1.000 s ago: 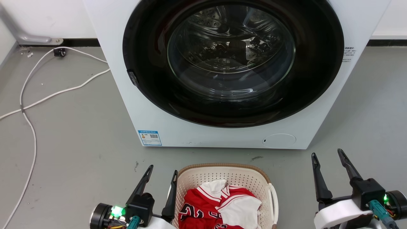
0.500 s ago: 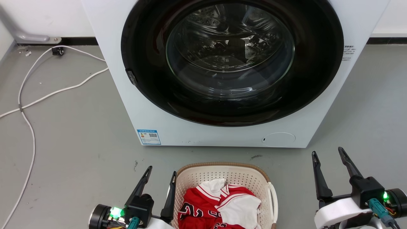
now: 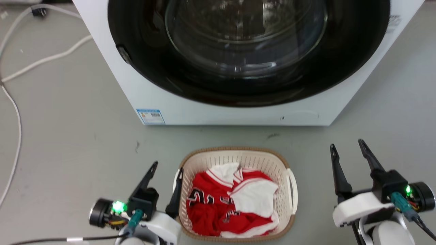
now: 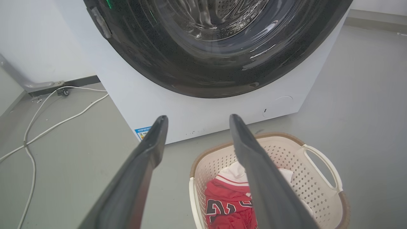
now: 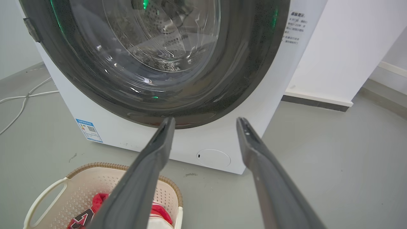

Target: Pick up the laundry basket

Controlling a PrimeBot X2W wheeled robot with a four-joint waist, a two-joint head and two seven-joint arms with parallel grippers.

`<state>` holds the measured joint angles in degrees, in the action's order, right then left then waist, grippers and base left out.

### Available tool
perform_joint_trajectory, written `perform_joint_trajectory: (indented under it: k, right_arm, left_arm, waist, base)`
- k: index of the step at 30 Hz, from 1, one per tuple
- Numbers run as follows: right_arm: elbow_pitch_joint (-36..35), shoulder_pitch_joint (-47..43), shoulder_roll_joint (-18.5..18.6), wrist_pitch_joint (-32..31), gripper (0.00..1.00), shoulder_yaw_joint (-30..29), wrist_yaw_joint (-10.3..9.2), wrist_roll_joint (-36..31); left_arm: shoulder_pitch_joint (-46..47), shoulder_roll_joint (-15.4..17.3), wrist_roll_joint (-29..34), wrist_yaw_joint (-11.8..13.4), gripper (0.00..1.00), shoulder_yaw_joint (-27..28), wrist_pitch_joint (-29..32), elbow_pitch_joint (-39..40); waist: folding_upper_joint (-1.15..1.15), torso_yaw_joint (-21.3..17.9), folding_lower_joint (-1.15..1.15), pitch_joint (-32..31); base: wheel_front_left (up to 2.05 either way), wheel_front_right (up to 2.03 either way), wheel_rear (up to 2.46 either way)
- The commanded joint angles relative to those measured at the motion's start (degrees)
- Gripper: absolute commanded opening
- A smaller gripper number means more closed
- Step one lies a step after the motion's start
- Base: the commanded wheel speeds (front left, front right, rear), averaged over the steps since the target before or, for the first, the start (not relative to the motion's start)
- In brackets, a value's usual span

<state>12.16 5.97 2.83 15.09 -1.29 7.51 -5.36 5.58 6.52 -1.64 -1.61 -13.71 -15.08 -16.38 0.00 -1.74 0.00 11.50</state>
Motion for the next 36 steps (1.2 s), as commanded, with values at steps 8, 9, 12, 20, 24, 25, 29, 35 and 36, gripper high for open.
perform_joint_trajectory:
  k: [8, 9, 12, 20, 24, 25, 29, 35, 36]
  right_arm:
    - [5.1, 9.3, 0.1, 0.1, 1.0, 0.4, -0.04, -0.1]
    - [6.3, 10.5, 0.1, 0.1, 1.0, 0.4, -0.04, -0.3]
    - [10.0, 13.5, 0.1, 0.1, 1.0, 0.1, -0.04, -0.8]
    - [21.0, 20.3, 0.1, -0.4, 1.0, 1.8, -0.05, -0.7]
    - [25.4, 22.9, 0.1, -1.3, 1.0, 0.7, -0.05, -1.9]
    - [26.5, 23.6, 0.1, -1.7, 1.0, 0.4, -0.05, -2.3]
    - [30.2, 26.4, 0.1, -3.1, 1.0, 0.1, -0.05, -2.6]
    - [36.9, 31.2, 0.0, -8.7, 1.0, 1.2, -0.05, 0.8]
    - [37.8, 31.9, 0.0, -9.5, 1.0, 1.8, -0.05, 1.1]
  left_arm:
    - [10.3, 2.1, -0.6, -3.4, 1.0, 1.2, -0.1, -8.4]
    - [11.8, 2.2, -1.0, -3.8, 1.0, 1.1, -0.1, -10.0]
    - [16.0, 2.7, -1.6, -4.7, 1.0, 0.6, -0.1, -14.6]
    - [26.2, 2.5, -2.8, -5.7, 1.0, -1.7, -0.1, -29.3]
    - [30.7, 2.1, -5.2, -5.8, 1.0, -1.7, -0.1, -34.8]
    - [31.7, 2.1, -5.6, -5.8, 1.0, -2.1, -0.1, -35.9]
    - [34.9, 2.5, -8.2, -5.8, 1.0, -5.9, -0.1, -40.1]
    - [39.0, 3.3, -13.6, -5.8, 1.0, -12.6, 0.1, -44.9]
    - [39.6, 3.3, -14.6, -5.9, 1.0, -13.8, 0.4, -45.4]
  waist:
    - [0.0, 0.1, 0.0, 15.0]
    - [0.0, 0.2, 0.0, 16.2]
    - [0.0, 0.4, 0.0, 19.6]
    - [0.0, 0.5, 0.0, 26.5]
    - [0.0, 0.7, 0.0, 29.1]
    - [0.0, 0.8, 0.0, 29.7]
    - [0.0, 0.9, 0.0, 31.7]
    - [0.0, 1.2, 0.0, 33.5]
    - [0.0, 1.2, 0.0, 33.8]
  base:
    - [0.0, 0.0, 0.0]
    - [0.0, 0.0, 0.0]
    - [0.0, 0.0, 0.0]
    - [0.0, 0.0, 0.0]
    - [0.0, 0.0, 0.0]
    - [0.0, 0.0, 0.0]
    - [0.0, 0.0, 0.0]
    - [0.0, 0.0, 0.0]
    - [0.0, 0.0, 0.0]
